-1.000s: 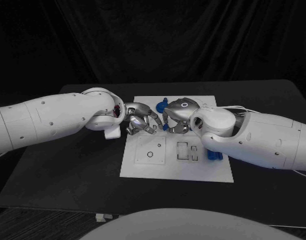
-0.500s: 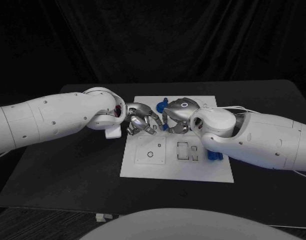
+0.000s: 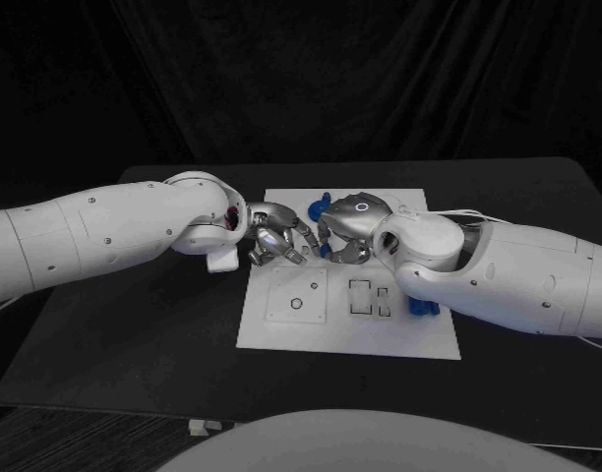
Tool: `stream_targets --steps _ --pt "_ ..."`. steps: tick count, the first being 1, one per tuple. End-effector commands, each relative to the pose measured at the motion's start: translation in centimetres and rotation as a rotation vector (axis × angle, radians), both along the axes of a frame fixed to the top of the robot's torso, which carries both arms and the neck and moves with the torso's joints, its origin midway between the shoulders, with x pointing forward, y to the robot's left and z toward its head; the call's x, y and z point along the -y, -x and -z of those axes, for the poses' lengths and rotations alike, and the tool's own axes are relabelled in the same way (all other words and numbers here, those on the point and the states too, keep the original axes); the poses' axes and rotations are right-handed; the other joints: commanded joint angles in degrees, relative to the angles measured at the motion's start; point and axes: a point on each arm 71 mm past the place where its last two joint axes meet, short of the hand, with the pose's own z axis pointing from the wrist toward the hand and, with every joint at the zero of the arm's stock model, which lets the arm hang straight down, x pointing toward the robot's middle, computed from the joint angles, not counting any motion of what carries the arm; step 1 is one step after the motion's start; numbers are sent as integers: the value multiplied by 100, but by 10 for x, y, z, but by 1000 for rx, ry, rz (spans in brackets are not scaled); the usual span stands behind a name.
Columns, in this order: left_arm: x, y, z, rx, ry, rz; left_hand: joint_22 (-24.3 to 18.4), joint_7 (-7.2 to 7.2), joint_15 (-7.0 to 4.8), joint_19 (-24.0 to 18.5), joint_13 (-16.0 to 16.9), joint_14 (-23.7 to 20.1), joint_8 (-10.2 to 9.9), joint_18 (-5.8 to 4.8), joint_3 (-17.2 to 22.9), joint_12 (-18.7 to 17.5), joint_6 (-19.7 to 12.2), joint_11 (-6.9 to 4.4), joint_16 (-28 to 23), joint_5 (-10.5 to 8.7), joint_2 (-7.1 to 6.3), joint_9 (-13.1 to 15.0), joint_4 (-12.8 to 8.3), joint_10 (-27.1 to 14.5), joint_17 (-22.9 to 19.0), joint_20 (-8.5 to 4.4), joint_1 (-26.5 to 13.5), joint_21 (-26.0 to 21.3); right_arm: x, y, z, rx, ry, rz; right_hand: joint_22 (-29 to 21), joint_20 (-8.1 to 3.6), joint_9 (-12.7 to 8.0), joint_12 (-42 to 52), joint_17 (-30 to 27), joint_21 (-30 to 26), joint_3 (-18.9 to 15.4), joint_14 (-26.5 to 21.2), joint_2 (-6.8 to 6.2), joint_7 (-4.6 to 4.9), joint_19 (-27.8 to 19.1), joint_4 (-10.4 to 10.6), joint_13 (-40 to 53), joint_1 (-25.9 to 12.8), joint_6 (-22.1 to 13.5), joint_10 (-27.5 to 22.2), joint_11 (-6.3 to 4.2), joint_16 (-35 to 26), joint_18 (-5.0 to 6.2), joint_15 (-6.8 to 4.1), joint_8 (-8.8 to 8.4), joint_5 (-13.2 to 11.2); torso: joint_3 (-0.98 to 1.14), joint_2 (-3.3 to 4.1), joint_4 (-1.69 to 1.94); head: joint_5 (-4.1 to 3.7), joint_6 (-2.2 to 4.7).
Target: Assemble the parts on the task board
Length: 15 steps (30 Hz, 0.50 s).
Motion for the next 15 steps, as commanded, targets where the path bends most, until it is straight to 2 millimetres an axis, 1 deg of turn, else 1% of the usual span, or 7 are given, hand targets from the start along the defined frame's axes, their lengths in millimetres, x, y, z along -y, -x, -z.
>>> stream_targets --steps 1,4,8,15 --pt "1 1 1 -9 1 2 927 -7 -25 -32 816 595 -43 44 38 -37 -35 -15 15 -30 -43 -15 -9 -19 1510 -17 -5 -39 -3 2 -1 8 -16 -13 1194 52 8 -16 1194 -25 23 510 37 -34 134 -6 1291 12 -21 479 56 -19 -77 42 17 32 0 1 2 8 1" --pt "0 1 2 -12 -2 0 927 -7 -25 -32 816 595 -43 44 38 -37 -35 -15 15 -30 -43 -15 -9 -19 1510 -17 -5 -39 -3 2 -1 7 -15 -15 1194 52 8 -16 1194 -25 23 510 37 -34 134 -6 1291 12 -21 479 56 -19 -77 42 17 32 0 1 2 8 1" --pt "0 1 4 -17 -7 -1 922 -16 -31 -44 796 595 -114 48 45 -55 -73 -22 15 -32 -37 -88 -5 -41 1510 -21 -7 -56 -4 2 0 4 -10 -15 1192 53 9 -17 1191 -29 26 509 39 -33 132 -9 1291 17 -25 478 57 -20 -76 44 13 33 0 1 3 6 1" --pt "-1 1 5 -24 -12 -1 917 -21 -33 -55 779 595 -133 52 49 -71 -77 -25 15 -35 -29 -113 2 -61 1510 -23 -10 -72 -4 0 1 0 2 -13 1192 57 10 -20 1187 -30 31 508 43 -29 131 -15 1283 25 -33 474 60 -22 -76 47 6 34 -1 1 1 15 1"
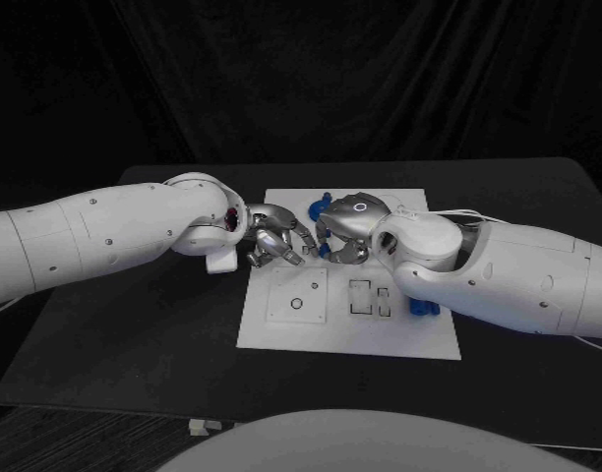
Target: Assemble the parts on the task board
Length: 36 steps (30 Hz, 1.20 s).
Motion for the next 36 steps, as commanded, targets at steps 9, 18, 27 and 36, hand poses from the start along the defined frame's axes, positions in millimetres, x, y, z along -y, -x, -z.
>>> stream_targets --steps 9,18,27,36 --pt "1 2 2 -17 1 9 914 -32 -44 -47 757 595 -146 56 44 -46 -120 -25 15 -42 -9 -129 35 -66 1510 -10 -19 -56 -3 -1 2 -2 10 -5 1188 62 9 -26 1169 -44 45 503 48 -7 124 -16 1270 36 -22 488 44 -31 -73 52 -4 36 0 0 0 18 1" --pt "1 2 2 -15 4 8 914 -56 -54 -49 753 595 -188 56 49 -49 -138 -41 15 -44 0 -179 41 -71 1510 -17 -20 -58 -5 -2 2 -2 11 -6 1187 66 11 -26 1170 -50 50 503 53 -3 121 -22 1270 45 -29 487 48 -31 -72 56 -11 37 -1 1 0 38 1" --pt "1 1 2 -11 9 6 912 -67 -59 -54 751 595 -210 58 53 -51 -148 -49 15 -43 6 -203 44 -73 1510 -21 -20 -64 -7 -1 1 -2 8 -13 1187 66 11 -26 1170 -50 50 503 53 -3 121 -22 1270 45 -29 487 48 -31 -72 56 -11 37 1 2 2 36 1" --pt "1 0 2 -7 12 4 911 -83 -69 -56 749 595 -240 59 56 -52 -164 -62 15 -41 9 -238 46 -75 1510 -28 -21 -67 -7 -1 2 -3 10 -13 1187 66 11 -26 1170 -50 50 503 53 -3 121 -22 1270 45 -29 487 48 -31 -72 56 -11 37 0 2 0 50 1"
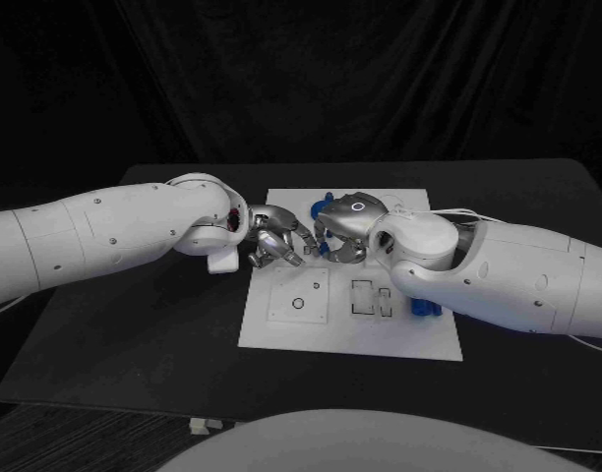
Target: Assemble the parts on the task board
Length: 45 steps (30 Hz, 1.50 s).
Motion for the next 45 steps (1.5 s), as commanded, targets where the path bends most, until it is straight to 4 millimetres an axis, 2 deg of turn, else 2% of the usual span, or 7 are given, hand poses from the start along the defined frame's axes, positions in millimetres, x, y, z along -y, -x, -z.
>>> stream_targets --steps 1,4,10,13,25,30,45 --pt "2 0 0 0 20 5 910 -2 -36 -31 750 604 -19 58 26 -31 -31 -20 15 -17 10 -3 15 -31 1510 -9 -21 -14 -1 1 1 -3 5 -7 1183 24 6 -26 1170 -17 36 523 21 -31 121 -5 1270 12 0 466 27 -31 -72 36 30 12 1 0 -2 4 1" --pt "0 1 0 2 19 0 911 4 -42 -30 750 604 12 58 30 -30 11 -22 15 -15 19 7 21 -29 1510 -13 -23 -13 0 0 1 -4 9 -1 1180 30 10 -28 1169 -27 44 522 27 -26 115 -15 1265 26 -6 463 33 -31 -70 41 22 11 1 -1 -1 7 1" --pt "-5 3 -1 2 18 -8 915 107 -13 -23 738 604 139 48 36 -34 274 38 15 -3 42 -10 60 -37 1510 -8 -46 -1 2 -1 2 -4 23 14 1164 43 13 -40 1146 -76 57 515 34 -4 91 -33 1236 51 -50 445 50 -42 -58 55 -13 13 0 0 -2 9 1" --pt "-7 6 -2 5 20 -13 917 209 49 -17 739 604 288 41 40 -26 605 115 15 0 42 -14 78 -31 1510 34 -50 6 2 -2 2 14 42 12 1166 51 14 -42 1149 -73 56 516 31 8 92 -35 1233 49 -74 443 61 -41 -59 63 -31 10 -2 -1 -1 16 1" --pt "-15 14 -4 11 26 -30 917 277 101 -15 730 604 369 42 47 -25 914 173 15 7 36 -69 92 -35 1510 83 -48 7 0 -6 6 29 88 11 1167 62 16 -41 1154 -70 47 516 26 23 93 -28 1234 31 -100 443 75 -39 -60 76 -54 -15 -3 -1 4 21 1" --pt "-18 15 -4 12 26 -35 913 287 108 -22 729 604 365 45 47 -25 951 182 15 8 35 -89 97 -36 1510 91 -50 -3 -2 -7 8 27 93 12 1167 64 17 -41 1153 -71 45 516 25 24 92 -26 1234 27 -104 443 77 -40 -60 78 -58 -25 -4 -1 2 42 1" --pt "-19 16 -4 9 24 -34 912 299 119 -24 724 604 355 46 51 -27 998 193 15 10 48 -120 116 -39 1510 103 -55 -6 -7 -5 12 8 116 8 1162 80 20 -46 1145 -88 47 513 14 42 84 -50 1224 50 -155 436 92 -43 -56 93 -98 -72 -3 -1 -1 16 1"
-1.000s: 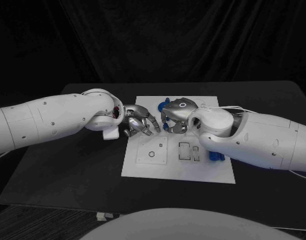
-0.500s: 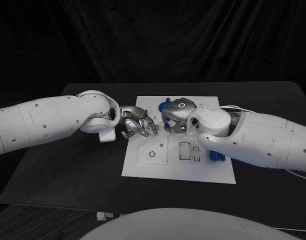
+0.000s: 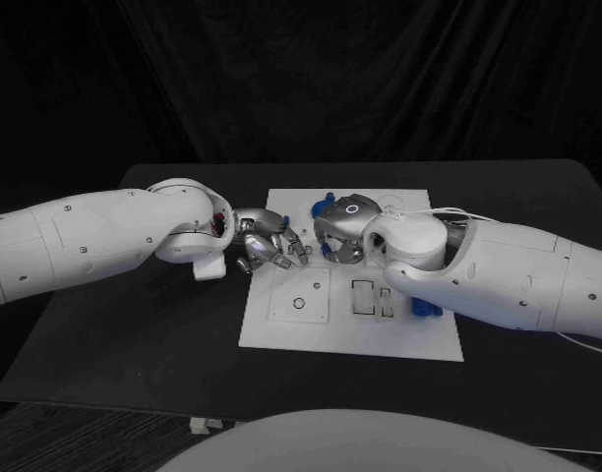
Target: Assemble the parts on the task board
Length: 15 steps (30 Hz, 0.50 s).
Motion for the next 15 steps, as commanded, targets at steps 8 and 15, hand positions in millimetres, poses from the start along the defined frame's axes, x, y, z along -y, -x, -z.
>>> stream_targets --steps 8,15 --pt "2 0 0 -4 8 3 916 5 48 -1 720 595 8 45 11 -29 58 42 15 10 42 -31 50 6 1510 45 -32 -2 -3 3 4 2 31 -3 1165 43 -1 -24 1150 -33 18 503 -5 4 83 -26 1221 44 -44 440 60 -19 -56 43 -28 -37 4 1 -5 2 1" --pt "2 0 1 -9 1 4 914 8 51 -4 721 595 -1 47 12 -28 65 45 15 7 52 -45 62 7 1510 49 -36 -7 -3 3 5 2 44 -10 1166 49 0 -29 1146 -34 8 501 -20 15 83 -27 1211 35 -69 433 66 -21 -56 49 -47 -50 4 -1 -4 5 1"
